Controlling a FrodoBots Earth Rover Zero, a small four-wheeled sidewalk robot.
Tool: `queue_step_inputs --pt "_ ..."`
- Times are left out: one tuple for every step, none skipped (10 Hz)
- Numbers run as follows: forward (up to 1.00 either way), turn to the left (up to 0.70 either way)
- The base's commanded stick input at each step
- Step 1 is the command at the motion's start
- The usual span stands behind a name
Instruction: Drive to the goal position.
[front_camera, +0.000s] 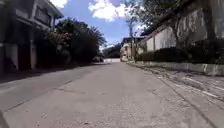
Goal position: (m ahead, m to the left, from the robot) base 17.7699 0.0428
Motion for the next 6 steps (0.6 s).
queue_step_inputs --pt "0.7 0.0" --pt "0.7 0.0" --pt "0.7 0.0" --pt "0.7 0.0" --pt "0.7 0.0" --pt "0.7 0.0"
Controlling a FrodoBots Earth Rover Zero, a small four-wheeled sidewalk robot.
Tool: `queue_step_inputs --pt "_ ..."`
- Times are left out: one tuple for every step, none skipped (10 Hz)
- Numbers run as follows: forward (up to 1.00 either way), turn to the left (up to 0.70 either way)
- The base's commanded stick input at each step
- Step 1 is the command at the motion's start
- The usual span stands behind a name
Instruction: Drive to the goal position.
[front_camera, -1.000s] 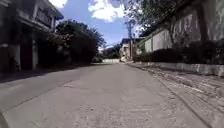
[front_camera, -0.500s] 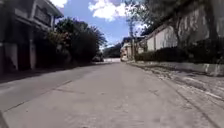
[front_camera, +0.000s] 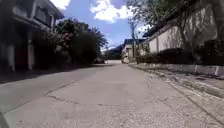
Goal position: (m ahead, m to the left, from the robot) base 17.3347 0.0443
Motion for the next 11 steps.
queue_step_inputs --pt "0.7 0.0" --pt "0.7 -0.02" --pt "0.7 -0.27" --pt "0.7 -0.35" --pt "0.7 -0.35" --pt "0.7 -0.35" --pt "0.7 -0.35" --pt "0.7 -0.32" --pt "0.7 0.0" --pt "0.7 0.0" --pt "0.7 0.0"
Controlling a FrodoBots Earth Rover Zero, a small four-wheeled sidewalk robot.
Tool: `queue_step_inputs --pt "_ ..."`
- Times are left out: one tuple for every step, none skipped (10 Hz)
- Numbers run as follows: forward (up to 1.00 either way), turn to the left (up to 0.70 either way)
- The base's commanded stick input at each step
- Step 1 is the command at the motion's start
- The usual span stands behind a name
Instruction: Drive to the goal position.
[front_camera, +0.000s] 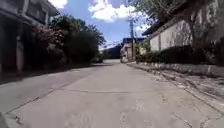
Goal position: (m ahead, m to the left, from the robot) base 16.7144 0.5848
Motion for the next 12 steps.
queue_step_inputs --pt "0.7 0.0" --pt "0.7 0.0" --pt "0.7 0.0" --pt "0.7 0.0" --pt "0.7 0.0" --pt "0.7 0.0" --pt "0.7 0.0" --pt "0.7 0.0" --pt "0.7 0.0" --pt "0.7 0.0" --pt "0.7 0.0" --pt "0.7 0.0"
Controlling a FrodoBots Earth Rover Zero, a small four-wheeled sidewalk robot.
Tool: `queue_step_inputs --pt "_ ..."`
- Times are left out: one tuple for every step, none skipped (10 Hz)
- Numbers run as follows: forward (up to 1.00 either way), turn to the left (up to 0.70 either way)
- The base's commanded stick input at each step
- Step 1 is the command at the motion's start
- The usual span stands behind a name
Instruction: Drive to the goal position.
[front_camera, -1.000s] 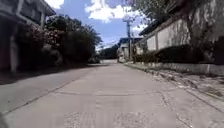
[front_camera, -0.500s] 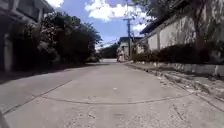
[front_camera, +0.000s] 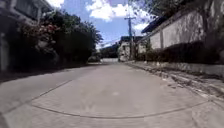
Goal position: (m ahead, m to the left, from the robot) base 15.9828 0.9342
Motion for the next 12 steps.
queue_step_inputs --pt "0.7 0.0" --pt "0.7 0.0" --pt "0.7 0.0" --pt "0.7 0.0" --pt "0.7 0.0" --pt "0.7 0.0" --pt "0.7 -0.35" --pt "0.7 -0.19" --pt "0.7 0.0" --pt "0.7 0.0" --pt "0.7 0.0" --pt "0.7 0.0"
